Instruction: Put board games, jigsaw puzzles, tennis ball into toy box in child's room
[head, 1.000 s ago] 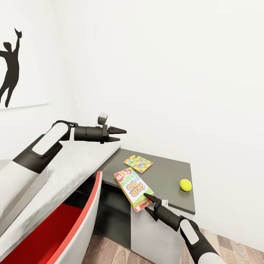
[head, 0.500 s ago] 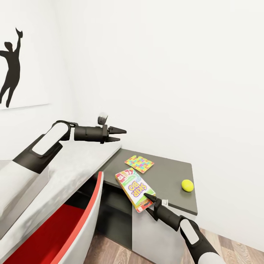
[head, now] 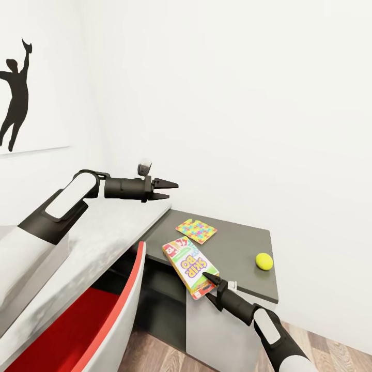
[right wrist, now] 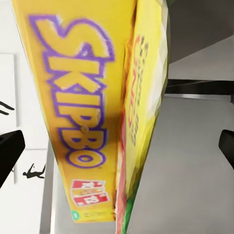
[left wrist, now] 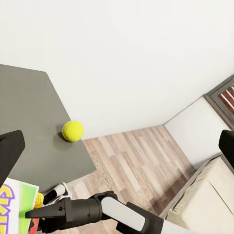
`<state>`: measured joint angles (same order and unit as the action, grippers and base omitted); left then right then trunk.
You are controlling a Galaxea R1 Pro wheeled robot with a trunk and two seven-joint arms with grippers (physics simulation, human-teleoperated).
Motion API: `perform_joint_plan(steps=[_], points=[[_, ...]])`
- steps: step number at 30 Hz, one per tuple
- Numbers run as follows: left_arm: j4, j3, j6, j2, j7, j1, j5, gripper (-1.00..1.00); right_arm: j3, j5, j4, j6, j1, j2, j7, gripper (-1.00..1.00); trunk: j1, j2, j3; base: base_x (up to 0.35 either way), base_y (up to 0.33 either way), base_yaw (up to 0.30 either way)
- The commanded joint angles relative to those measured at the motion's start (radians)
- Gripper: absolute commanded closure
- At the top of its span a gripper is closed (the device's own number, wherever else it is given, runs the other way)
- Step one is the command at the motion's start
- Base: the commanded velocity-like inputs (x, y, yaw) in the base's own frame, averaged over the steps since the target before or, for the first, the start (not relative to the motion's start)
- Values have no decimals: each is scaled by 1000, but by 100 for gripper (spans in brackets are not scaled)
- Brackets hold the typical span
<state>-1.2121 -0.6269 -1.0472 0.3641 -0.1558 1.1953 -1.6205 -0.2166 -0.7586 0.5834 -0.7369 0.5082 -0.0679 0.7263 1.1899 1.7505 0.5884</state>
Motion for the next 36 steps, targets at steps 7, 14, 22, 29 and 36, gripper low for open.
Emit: perform_joint_plan(steps=[7,14,22,29,36], points=[[1,-2,0,1,-10,1,8,-100,-7,-15,1,-9,52,-1,1,100,0,0,1,0,0,0],[0,-3,0,2,-10,1,7,-100,-7,-15,1,-11,52,-1,1,100,0,0,1,0,0,0],[-1,-1,0,4,-11,1,5,-100,-7,-17,1,-12,51,13,2,100,-19,-35,-15,0,0,0],[-1,-1,0,4,-11,1,5,-100,-7,-18,1,-12,50,22,2,100,-46,-84,-37,0,0,0],[-1,-10,0,32,-11,0,4,-100,-7,-18,1,-12,50,22,2,100,-73,-133,-59,0,0,0]])
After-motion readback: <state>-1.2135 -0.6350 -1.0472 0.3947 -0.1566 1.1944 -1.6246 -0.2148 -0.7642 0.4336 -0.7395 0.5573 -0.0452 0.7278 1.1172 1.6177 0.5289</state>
